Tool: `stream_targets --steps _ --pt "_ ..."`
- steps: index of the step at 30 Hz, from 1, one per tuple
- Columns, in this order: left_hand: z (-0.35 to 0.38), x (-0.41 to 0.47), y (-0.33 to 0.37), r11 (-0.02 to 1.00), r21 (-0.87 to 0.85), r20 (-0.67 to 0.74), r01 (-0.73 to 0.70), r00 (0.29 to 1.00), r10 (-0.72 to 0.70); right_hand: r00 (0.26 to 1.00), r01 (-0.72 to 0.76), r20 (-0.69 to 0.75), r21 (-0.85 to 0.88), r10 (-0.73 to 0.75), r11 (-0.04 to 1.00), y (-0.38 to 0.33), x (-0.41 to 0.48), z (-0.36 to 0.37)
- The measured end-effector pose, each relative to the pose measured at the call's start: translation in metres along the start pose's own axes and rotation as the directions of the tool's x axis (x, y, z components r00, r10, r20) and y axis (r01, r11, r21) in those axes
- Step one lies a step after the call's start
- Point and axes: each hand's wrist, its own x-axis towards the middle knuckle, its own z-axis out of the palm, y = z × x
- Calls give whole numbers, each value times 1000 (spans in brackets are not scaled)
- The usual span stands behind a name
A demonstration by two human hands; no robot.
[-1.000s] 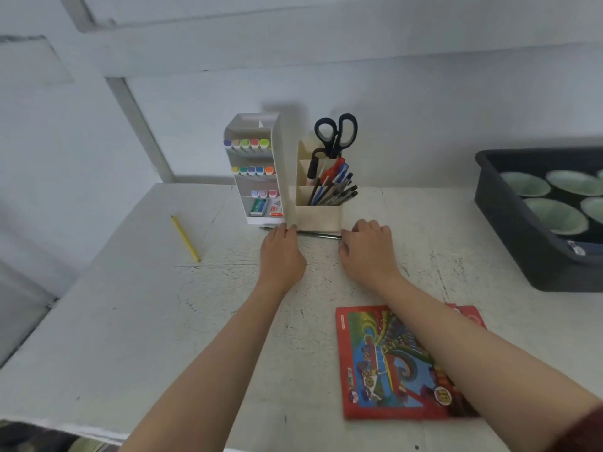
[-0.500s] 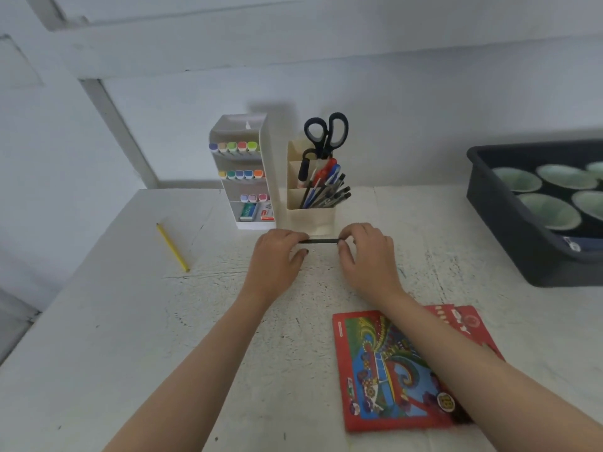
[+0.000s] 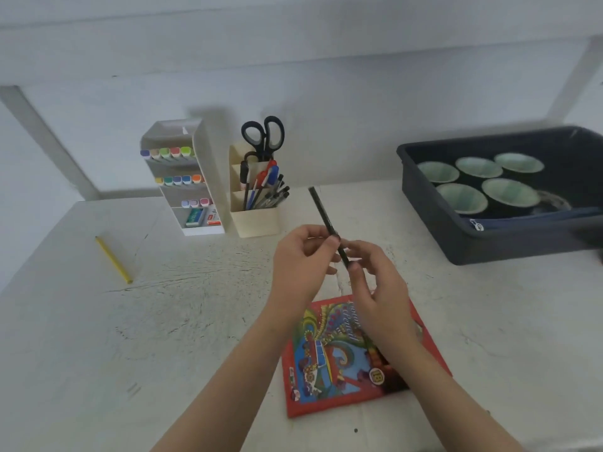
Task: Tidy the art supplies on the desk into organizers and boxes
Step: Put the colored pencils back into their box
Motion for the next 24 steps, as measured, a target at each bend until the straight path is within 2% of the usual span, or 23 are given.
stream_targets --steps 3,8,15,19,22,24 --pt "25 -17 -4 999 -43 54 30 998 -28 998 22 -50 -64 -25 998 7 -13 -33" --pt "60 -39 -12 978 -126 100 165 983 -153 999 -32 5 -121 33 992 21 -26 -83" --pt "92 -51 -17 925 -248 144 287 955 -258 995 -44 89 -94 52 995 29 -29 -118" --pt "101 -54 -21 861 -355 164 364 931 -326 987 -81 134 -73 91 994 35 -29 -124" --pt "103 -54 -24 908 -271 139 319 947 -291 986 -73 138 -154 94 985 43 -26 -128" --pt "98 -53 -30 979 -61 46 192 981 -190 984 -56 150 -282 101 958 50 -22 -133"
